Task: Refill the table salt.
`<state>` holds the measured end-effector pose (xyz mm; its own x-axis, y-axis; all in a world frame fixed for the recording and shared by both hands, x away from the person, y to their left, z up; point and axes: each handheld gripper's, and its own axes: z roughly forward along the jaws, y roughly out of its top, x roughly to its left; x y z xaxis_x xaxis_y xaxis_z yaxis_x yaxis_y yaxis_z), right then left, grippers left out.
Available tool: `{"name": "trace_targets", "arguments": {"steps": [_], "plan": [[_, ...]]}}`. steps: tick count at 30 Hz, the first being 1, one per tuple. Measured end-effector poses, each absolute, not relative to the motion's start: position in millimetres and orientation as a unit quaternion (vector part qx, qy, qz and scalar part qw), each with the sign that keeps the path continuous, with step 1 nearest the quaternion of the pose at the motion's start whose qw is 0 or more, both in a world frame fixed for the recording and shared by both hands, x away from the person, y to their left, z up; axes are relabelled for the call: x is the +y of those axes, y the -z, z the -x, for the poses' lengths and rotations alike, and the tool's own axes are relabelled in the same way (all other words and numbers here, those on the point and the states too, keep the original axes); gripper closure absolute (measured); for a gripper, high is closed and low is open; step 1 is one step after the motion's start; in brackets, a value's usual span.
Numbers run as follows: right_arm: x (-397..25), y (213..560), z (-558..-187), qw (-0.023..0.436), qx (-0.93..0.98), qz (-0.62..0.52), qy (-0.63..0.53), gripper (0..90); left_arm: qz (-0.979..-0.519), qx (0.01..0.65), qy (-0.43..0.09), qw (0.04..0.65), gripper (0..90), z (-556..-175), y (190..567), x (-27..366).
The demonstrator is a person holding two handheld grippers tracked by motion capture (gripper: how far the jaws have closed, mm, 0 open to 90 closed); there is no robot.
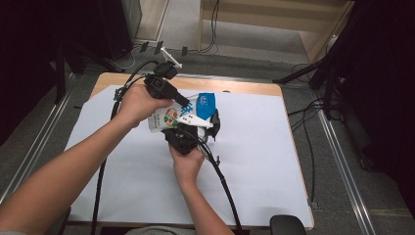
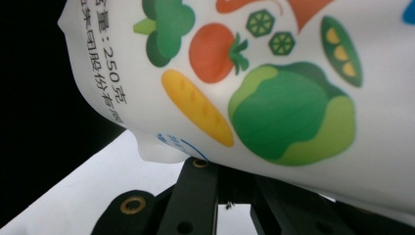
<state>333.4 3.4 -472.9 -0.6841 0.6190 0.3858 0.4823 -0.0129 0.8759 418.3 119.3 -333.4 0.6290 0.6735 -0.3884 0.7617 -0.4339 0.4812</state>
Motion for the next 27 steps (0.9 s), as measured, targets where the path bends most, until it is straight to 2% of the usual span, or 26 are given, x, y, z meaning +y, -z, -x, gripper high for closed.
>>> {"name": "trace_targets", "arguments": {"steps": [27], "plan": [[5.9,474.3,-334.4,0.055,0.699,-0.391,-0.596,90.0,-0.848,0.421,0.068,0.314,90.0,-413.2,329.4,117.0]]}}
